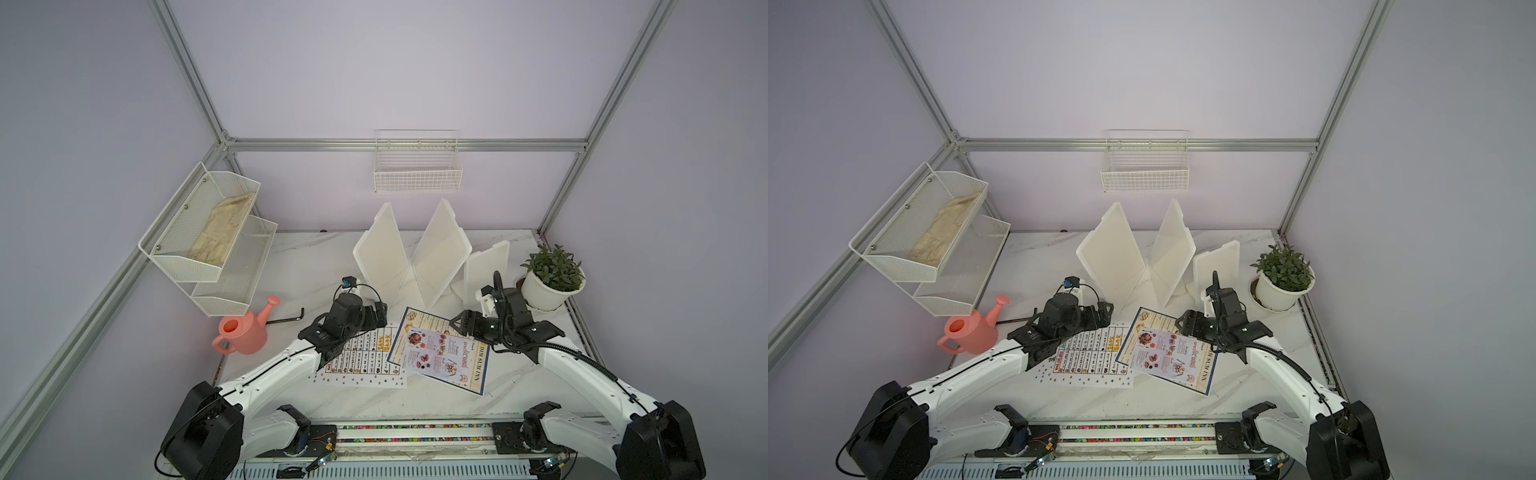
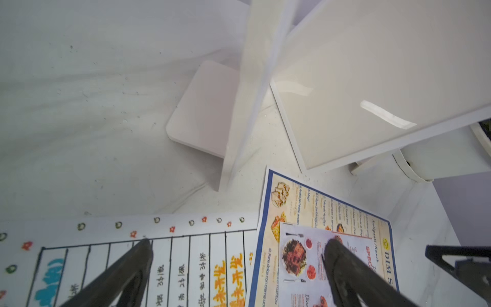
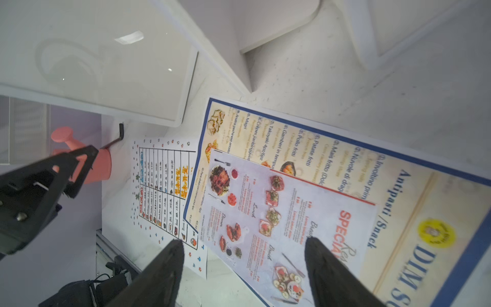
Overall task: Insert the menus into the narrow rack
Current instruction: Adjust the narrow rack at the center of the board.
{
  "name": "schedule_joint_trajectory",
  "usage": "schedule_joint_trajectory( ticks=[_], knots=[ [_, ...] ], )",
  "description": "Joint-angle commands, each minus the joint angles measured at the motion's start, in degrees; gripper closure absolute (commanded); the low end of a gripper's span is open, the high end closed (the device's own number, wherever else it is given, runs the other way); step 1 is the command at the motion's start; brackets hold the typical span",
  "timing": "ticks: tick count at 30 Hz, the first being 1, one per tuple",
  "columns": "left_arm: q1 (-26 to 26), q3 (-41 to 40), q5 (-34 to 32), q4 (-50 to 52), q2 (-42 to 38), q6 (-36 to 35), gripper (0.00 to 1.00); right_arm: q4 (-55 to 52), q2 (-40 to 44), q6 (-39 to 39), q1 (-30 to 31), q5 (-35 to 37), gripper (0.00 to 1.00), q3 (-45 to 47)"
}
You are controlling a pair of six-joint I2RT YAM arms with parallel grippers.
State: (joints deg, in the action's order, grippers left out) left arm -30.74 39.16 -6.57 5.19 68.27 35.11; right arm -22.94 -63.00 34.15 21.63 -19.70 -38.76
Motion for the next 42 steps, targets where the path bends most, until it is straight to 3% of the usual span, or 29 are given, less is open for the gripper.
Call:
schedule_joint_trajectory(
  ticks=[1,4,8,11,20,26,33,38,42],
  knots=[
    [3.08,4.15,3.79,-2.80,-0.07,-7.19,0.00,4.22,0.19,-1.02,1.74,1.87,0.24,-1.64],
    [5.39,6.59,5.78,-2.43,1.95,-10.29,0.02,4.32,-0.40,-1.40,2.35,1.77,0.24,-2.69],
    [8.42,7.39,9.53,-4.54,3.37,-12.03,0.12,4.22,-0.53,-2.20,2.71,1.57,0.24,-3.66],
    [10.22,8.59,10.89,-4.93,5.21,-12.50,0.13,4.39,-0.83,-3.18,3.10,0.66,0.24,-4.54],
    [14.99,10.31,9.61,-5.86,7.96,-11.43,0.18,3.87,-1.52,-6.33,6.02,1.14,0.24,-7.34],
    [19.13,11.03,6.89,-4.90,7.85,-10.10,0.19,3.84,-3.31,-9.47,11.04,4.60,0.24,-10.39],
    [22.21,15.52,9.55,-3.84,12.15,-9.89,0.14,7.68,-15.07,-13.36,16.11,10.47,0.24,-19.34],
    [24.00,15.70,10.44,-5.52,13.78,-8.03,0.14,11.22,-26.10,-13.08,16.26,15.42,0.24,-28.96],
    [24.94,15.49,15.71,-7.54,13.62,-7.86,0.14,11.95,-33.68,-12.56,16.16,18.29,0.24,-36.38]
  ],
)
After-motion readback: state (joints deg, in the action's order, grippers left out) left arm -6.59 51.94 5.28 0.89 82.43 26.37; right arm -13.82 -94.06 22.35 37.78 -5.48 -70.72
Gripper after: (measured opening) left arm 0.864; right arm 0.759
